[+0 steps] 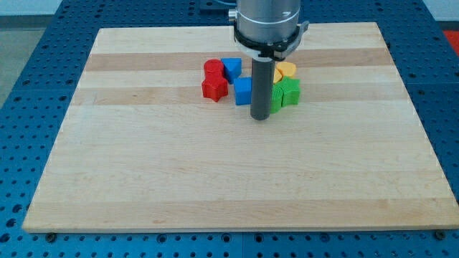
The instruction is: Move your arm to the left of the red star
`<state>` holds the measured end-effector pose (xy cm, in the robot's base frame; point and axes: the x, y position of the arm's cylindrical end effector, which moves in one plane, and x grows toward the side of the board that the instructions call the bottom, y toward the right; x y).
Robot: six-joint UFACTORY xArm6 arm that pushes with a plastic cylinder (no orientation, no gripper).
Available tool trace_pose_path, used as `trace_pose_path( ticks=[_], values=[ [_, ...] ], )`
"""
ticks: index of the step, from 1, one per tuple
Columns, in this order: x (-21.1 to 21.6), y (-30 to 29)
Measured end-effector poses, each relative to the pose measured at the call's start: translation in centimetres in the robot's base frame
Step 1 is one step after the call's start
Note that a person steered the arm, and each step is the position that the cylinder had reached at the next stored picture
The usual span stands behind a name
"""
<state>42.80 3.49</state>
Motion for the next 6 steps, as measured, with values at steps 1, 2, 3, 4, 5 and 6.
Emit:
trace_pose_path(
  ticks=[1,2,3,4,5,6],
  values=[
    [-1.0,0.0],
    [-1.2,-0.1],
    [1.2,-0.3],
    [3.2,-2.0],
    [5.1,-4.7],
    [5.2,-8.4]
  ],
)
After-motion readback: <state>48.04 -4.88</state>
